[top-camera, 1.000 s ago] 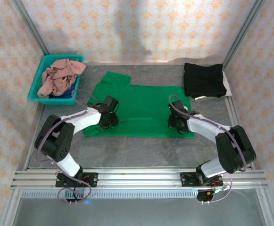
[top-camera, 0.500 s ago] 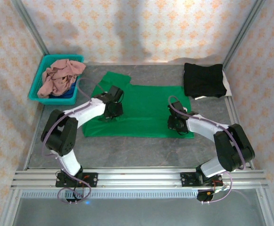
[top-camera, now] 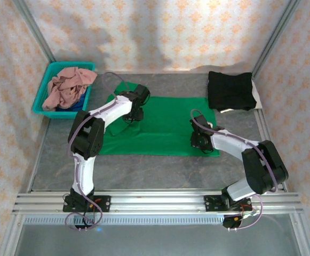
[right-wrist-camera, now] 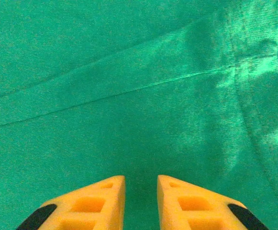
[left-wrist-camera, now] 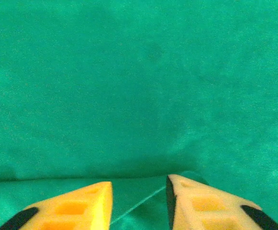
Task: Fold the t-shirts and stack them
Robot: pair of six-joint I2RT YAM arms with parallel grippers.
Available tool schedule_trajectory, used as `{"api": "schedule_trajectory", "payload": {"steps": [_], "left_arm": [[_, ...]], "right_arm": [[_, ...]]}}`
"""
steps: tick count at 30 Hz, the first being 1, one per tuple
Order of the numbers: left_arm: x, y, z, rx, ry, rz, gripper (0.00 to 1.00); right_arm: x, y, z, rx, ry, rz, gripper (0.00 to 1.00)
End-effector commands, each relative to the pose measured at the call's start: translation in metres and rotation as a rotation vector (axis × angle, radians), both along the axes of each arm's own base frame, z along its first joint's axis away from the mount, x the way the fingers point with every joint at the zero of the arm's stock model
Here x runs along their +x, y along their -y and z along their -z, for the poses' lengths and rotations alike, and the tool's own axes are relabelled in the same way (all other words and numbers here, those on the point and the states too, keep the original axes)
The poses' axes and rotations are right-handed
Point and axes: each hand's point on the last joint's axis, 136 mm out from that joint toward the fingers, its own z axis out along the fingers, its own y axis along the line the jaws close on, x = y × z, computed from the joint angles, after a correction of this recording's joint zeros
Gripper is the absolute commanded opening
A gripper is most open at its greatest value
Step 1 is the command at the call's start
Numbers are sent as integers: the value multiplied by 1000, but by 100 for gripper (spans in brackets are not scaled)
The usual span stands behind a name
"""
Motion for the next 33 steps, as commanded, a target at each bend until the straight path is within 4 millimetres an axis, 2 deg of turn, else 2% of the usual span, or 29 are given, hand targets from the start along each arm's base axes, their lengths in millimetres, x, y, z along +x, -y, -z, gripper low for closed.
{"api": "schedule_trajectory", "payload": {"steps": [1, 2, 4, 7, 9, 13, 16, 22, 24, 27, 33], "left_arm": [[-19, -32, -34, 117, 20, -13, 44], [-29, -41, -41, 132, 37, -25, 47], [-49, -58, -43, 174, 46, -61, 54], [-75, -77, -24, 184, 1, -104, 57], [-82, -84, -7, 164, -38, -122, 55], [-79, -91, 15, 155, -64, -146, 54], [-72, -82, 28, 114, -77, -132, 56], [-61, -82, 39, 98, -89, -141, 57], [-58, -81, 39, 76, -83, -145, 51], [-56, -84, 46, 73, -104, -158, 32], [-46, -85, 40, 81, -99, -157, 6]], "right_arm": [[2, 9, -10, -40, 20, 20, 24], [2, 9, -10, -36, 24, 21, 24], [3, 8, -12, -33, 27, 19, 24], [7, 5, -13, -27, 28, 15, 24], [9, 1, -14, -17, 28, 10, 24], [14, -4, -14, 8, 37, 10, 25], [19, -10, -17, 29, 39, 16, 24], [20, -10, -16, 34, 44, 23, 24], [19, -9, -14, 28, 36, 22, 24], [16, -7, -9, 18, 26, 26, 24], [15, -7, -5, 22, 19, 23, 24]]}}
